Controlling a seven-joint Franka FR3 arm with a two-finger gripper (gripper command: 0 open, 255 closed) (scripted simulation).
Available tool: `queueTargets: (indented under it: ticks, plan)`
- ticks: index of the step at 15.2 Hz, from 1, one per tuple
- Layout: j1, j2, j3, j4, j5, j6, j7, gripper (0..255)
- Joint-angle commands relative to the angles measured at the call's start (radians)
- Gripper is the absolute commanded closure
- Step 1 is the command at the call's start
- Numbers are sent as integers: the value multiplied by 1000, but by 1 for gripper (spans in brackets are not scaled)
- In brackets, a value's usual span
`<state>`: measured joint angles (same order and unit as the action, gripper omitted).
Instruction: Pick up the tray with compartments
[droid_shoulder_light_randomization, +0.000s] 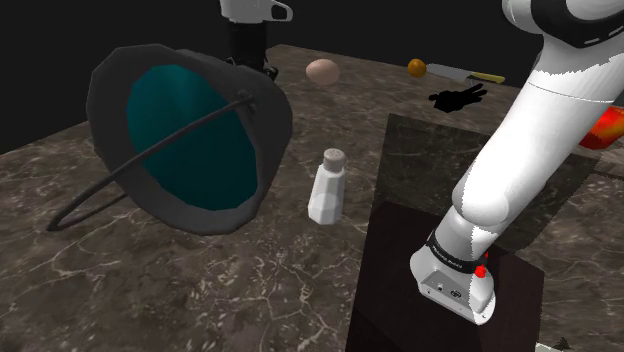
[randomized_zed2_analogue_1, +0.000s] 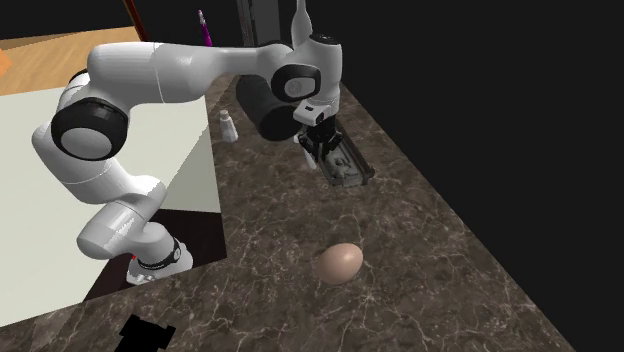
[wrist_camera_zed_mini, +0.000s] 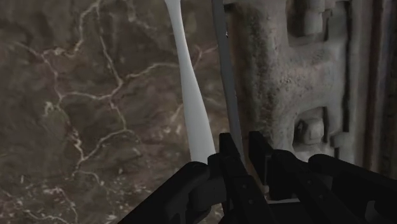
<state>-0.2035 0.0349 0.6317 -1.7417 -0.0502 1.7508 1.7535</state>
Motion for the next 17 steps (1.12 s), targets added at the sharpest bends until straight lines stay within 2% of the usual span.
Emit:
queueTargets:
  ticks: [1,15,17]
  plan:
    - [0,1,0,13,0,-12,0,255]
    - [13,39,9,241,-22,-211,10,255]
    - [14,40,9,244,-22,-213,10,255]
